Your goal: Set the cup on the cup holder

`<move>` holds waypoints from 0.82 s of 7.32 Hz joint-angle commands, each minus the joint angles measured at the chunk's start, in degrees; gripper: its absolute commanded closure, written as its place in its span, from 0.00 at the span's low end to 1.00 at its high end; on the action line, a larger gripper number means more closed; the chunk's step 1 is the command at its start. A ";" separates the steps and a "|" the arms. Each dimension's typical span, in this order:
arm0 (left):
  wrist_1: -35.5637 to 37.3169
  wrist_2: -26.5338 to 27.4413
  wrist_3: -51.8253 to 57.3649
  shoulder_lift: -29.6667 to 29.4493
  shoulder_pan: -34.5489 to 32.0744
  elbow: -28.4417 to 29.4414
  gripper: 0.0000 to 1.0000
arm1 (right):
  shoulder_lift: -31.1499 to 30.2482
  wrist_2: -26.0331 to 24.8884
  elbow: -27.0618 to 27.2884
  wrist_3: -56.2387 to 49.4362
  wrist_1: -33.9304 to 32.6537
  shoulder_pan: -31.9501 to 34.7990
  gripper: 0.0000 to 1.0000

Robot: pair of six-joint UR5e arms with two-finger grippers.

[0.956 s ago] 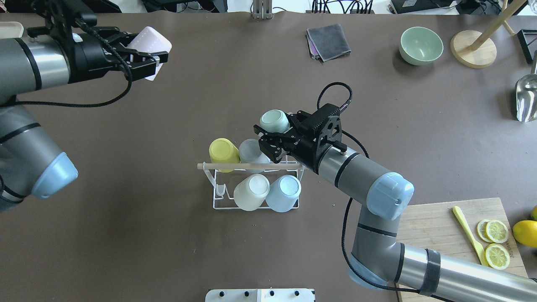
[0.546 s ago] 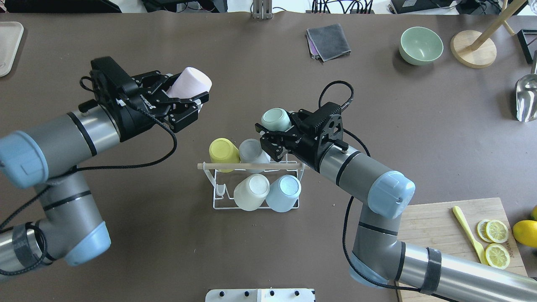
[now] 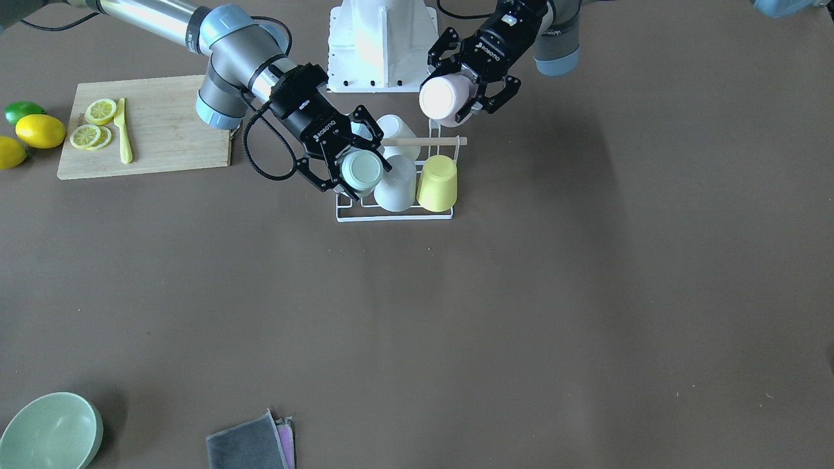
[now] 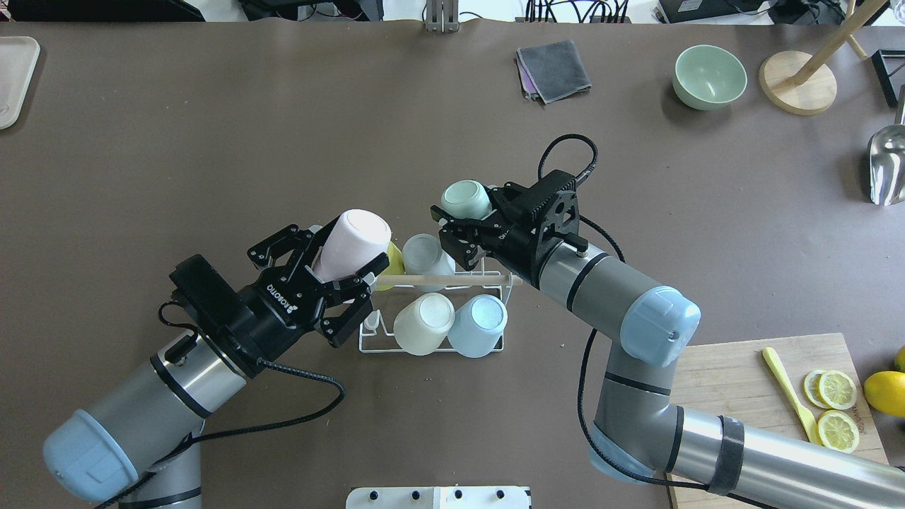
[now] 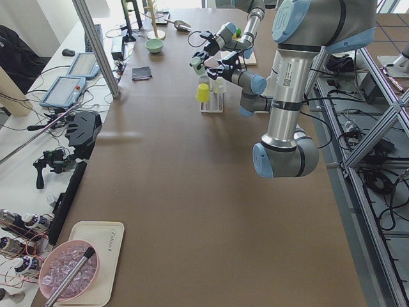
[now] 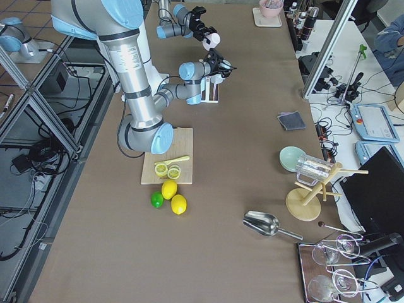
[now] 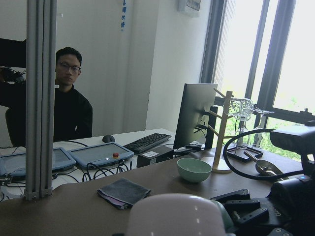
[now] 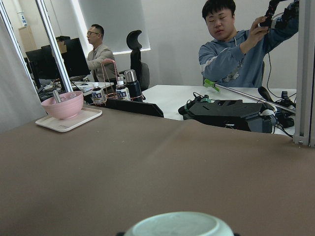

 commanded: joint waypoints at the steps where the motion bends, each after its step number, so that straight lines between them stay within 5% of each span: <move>1: -1.73 3.12 3.75 0.09 4.20 1.14 1.00 | -0.09 -0.07 0.00 0.17 0.00 0.01 0.01; 6: -1.73 3.31 3.84 -2.45 4.92 5.88 1.00 | 0.00 -0.07 0.26 0.26 0.00 -0.08 0.00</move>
